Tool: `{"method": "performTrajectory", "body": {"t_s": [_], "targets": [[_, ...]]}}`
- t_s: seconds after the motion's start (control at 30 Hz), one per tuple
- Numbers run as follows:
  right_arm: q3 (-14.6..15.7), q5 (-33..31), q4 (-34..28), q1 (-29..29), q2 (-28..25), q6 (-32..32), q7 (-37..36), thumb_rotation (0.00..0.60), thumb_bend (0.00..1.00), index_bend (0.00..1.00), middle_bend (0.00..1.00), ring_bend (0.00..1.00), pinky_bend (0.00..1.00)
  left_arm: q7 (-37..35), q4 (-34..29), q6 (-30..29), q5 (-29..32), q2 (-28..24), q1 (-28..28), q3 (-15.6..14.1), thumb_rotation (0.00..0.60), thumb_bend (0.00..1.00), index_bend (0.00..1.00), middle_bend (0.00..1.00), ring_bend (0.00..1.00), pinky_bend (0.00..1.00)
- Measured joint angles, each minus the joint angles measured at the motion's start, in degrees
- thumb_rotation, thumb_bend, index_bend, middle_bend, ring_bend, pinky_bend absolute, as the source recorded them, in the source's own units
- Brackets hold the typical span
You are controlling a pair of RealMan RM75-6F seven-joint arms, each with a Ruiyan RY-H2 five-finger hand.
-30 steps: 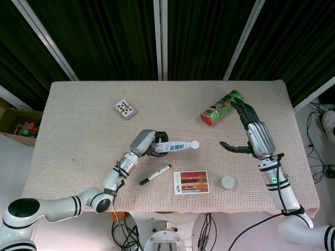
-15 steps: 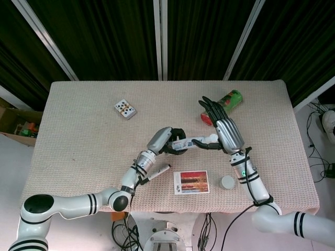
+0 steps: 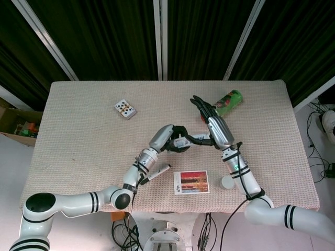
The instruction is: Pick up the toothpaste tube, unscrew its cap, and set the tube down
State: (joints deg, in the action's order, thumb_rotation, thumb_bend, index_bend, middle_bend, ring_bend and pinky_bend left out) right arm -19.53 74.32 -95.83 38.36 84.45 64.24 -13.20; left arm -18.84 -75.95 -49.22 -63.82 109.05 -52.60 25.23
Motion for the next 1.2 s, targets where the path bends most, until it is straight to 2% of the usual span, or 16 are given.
{"method": "performTrajectory", "body": {"t_s": [0.37, 0.8, 1.2], "targets": [[0.4, -0.5, 1.1, 0.6, 0.5, -1.9, -3.7, 0.148, 0.00, 0.00, 0.00, 0.00, 0.00, -2.9, -0.5, 0.1, -0.5, -1.2, 0.5, 0.0, 0.600, 0.31, 0.87, 0.87, 0.78, 0.81], [0.6, -0.6, 2.8, 0.3, 1.9, -1.4, -6.9, 0.148, 0.00, 0.00, 0.00, 0.00, 0.00, -6.8, -1.8, -0.2, -1.1, -2.1, 1.1, 0.3, 0.600, 0.31, 0.87, 0.87, 0.77, 0.80], [0.8, 1.2, 2.9, 0.1, 2.4, -1.4, -13.5, 0.149, 0.00, 0.00, 0.00, 0.00, 0.00, -10.5, -2.1, -0.1, -3.0, -2.6, 1.0, 0.1, 0.600, 0.31, 0.87, 0.87, 0.77, 0.80]]}}
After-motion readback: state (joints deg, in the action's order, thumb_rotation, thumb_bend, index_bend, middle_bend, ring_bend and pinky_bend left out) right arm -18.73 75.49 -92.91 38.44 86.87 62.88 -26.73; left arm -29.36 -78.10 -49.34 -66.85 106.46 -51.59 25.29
